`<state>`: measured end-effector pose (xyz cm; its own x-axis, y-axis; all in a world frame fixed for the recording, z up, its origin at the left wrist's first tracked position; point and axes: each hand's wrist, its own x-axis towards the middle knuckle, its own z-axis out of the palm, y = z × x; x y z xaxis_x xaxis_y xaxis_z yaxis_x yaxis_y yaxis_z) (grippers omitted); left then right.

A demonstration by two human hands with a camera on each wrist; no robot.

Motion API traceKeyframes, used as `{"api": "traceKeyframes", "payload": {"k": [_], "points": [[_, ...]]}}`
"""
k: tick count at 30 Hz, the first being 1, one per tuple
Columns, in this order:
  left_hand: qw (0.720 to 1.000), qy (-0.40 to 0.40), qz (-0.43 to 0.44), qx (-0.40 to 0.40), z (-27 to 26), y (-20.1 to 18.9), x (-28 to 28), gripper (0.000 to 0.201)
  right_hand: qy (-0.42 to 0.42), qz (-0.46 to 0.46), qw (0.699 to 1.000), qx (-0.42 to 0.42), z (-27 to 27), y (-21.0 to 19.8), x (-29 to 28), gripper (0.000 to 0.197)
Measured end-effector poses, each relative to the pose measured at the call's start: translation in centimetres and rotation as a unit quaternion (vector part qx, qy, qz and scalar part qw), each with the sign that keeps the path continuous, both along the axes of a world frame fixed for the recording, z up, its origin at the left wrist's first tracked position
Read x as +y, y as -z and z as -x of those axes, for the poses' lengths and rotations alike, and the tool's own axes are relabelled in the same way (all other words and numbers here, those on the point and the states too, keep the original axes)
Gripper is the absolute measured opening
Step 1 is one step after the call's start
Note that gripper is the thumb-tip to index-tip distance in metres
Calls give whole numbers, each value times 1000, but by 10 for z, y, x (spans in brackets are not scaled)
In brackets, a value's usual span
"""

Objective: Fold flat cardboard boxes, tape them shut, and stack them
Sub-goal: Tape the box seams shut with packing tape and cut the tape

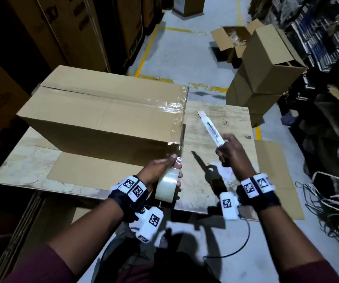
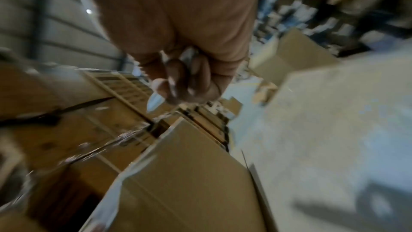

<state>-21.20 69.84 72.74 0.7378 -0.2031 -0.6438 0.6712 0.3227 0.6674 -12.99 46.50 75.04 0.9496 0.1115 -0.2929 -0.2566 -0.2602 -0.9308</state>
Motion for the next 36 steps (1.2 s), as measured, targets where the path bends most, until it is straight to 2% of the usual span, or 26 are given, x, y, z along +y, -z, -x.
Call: {"api": "traceKeyframes", "payload": {"k": [2,3,5,8,10,15,22,25,28,30,31,34,36], "points": [[1000,-9,8,-2,0,-2,0,35,-129,63,988,-62,1,-37,-10,19],[1000,-9,10,-4,1,-3,1,36,-193,116,969,-101,4,-53,-13,14],[1000,-2,3,-10,0,-5,1,36,-296,239,903,-199,11,-74,-16,22],[1000,9,-3,-18,0,-7,1,33,-368,323,823,-288,12,-86,-15,27],[999,15,-20,-20,-1,-6,1,33,-374,356,791,-328,7,-85,-12,26],[998,26,-47,-22,-5,-5,2,33,-378,413,746,-360,0,-87,4,25],[999,27,-43,-16,-6,-5,3,33,-387,481,712,-334,7,-88,24,19],[999,29,-42,-14,-7,-6,2,32,-393,536,669,-332,12,-89,32,12],[999,44,-21,-11,-7,-7,3,31,-402,604,625,-289,16,-82,42,11],[999,47,-16,-8,-6,-5,6,31,-399,610,628,-273,14,-75,34,7],[999,48,-14,-8,-5,-4,7,31,-394,596,644,-273,12,-71,25,7],[999,50,-16,-14,-5,-3,11,30,-379,482,738,-282,11,-57,-14,18],[998,58,-8,-15,-5,-2,11,30,-353,389,792,-310,17,-46,-30,18]]}}
